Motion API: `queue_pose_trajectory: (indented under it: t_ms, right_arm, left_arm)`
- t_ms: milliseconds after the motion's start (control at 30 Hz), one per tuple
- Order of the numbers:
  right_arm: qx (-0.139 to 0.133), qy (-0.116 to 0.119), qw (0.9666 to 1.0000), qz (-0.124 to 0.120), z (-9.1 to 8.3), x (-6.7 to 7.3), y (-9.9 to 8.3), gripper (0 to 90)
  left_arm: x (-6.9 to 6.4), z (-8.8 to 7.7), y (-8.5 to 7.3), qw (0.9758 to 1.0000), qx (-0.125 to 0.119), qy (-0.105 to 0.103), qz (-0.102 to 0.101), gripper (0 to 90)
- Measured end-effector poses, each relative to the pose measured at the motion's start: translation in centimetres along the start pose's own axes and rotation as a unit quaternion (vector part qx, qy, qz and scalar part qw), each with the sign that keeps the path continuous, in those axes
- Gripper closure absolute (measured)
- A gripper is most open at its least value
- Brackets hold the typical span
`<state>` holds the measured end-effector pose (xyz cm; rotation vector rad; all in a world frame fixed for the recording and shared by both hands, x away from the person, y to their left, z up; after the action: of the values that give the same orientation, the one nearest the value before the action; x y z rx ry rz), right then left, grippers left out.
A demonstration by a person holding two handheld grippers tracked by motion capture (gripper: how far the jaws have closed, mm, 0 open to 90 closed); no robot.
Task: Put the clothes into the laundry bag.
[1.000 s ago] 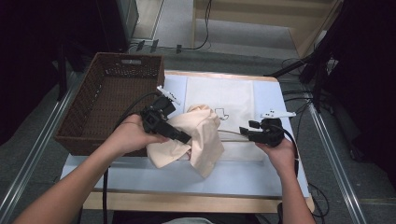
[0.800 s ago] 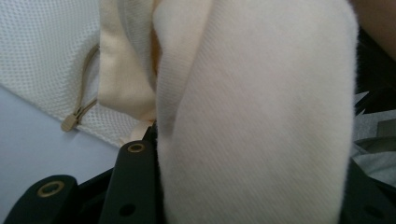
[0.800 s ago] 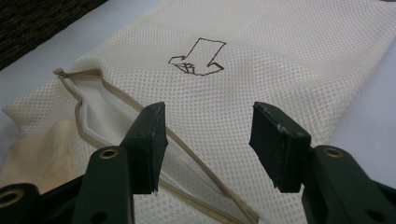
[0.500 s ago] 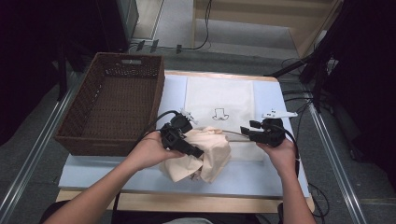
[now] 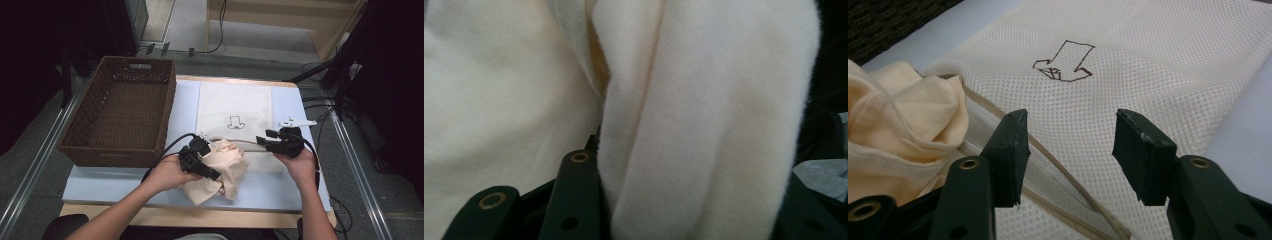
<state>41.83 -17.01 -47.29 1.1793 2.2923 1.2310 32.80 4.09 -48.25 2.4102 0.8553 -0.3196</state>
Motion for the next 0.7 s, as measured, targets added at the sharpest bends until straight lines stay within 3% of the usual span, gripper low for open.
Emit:
queue_pose_trajectory:
  t_ms: [133,400,700]
  right_arm:
    - [0.004,0.001,1.0,-0.002,0.1,0.1,-0.1,51.8]
    - [0.02,0.017,0.9992,-0.029,1.4,1.3,-0.3,55.9]
    - [0.054,0.008,0.9969,-0.057,3.7,2.3,-1.1,46.1]
  left_arm:
    - [0.2,0.6,-0.2,0.9999,-0.01,-0.007,0.0,60.8]
    - [0.3,1.3,-0.7,0.9996,-0.028,-0.008,-0.001,59.4]
    - [0.4,1.4,-1.0,0.999,-0.04,-0.021,-0.006,55.1]
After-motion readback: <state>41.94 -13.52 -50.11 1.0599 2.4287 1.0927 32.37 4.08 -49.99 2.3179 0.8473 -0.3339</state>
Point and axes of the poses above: each handheld gripper's, and its own axes: z roughly forward along the jaws, y roughly out of its top, x roughly to its left, the point moved 8 cm from there along z, roughly forward along the jaws, and after that the axes turned 2 degrees about -z, right-handed, at the moved point
